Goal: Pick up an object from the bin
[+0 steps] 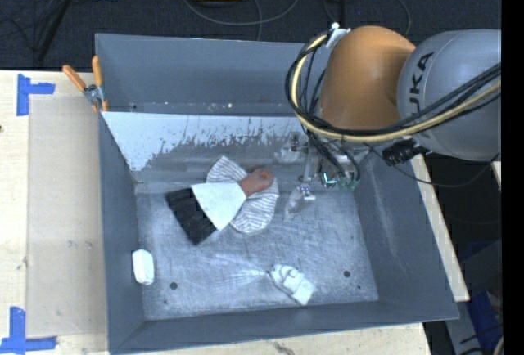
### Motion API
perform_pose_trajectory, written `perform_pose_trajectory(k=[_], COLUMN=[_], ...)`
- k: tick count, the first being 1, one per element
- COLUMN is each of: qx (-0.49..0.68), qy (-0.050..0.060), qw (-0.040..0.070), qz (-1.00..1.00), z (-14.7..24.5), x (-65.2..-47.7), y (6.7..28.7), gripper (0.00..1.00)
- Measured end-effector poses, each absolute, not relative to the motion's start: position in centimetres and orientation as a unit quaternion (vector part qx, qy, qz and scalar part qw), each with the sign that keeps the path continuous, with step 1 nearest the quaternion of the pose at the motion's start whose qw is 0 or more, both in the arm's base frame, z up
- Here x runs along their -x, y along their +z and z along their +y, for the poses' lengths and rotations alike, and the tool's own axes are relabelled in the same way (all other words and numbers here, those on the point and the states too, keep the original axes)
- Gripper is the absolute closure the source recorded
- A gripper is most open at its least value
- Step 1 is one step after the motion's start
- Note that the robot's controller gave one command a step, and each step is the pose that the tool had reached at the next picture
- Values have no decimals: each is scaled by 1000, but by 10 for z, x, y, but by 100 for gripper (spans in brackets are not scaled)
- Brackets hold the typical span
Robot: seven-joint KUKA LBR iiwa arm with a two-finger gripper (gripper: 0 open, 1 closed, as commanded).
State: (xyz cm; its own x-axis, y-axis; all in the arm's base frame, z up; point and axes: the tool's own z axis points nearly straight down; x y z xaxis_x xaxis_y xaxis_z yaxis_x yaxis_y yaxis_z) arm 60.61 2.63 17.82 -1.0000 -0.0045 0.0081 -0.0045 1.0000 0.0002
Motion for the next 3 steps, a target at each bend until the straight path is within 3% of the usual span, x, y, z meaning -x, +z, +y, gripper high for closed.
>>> perform_pose_trajectory(k=[1,2,3], qx=[-2,-16,-16], qy=[0,-1,-1], qw=[0,-1,-1], qz=[-1000,-1000,-1000], z=[26,32,32], x=[-608,-617,-617], y=[183,79,79], gripper=[0,100,100])
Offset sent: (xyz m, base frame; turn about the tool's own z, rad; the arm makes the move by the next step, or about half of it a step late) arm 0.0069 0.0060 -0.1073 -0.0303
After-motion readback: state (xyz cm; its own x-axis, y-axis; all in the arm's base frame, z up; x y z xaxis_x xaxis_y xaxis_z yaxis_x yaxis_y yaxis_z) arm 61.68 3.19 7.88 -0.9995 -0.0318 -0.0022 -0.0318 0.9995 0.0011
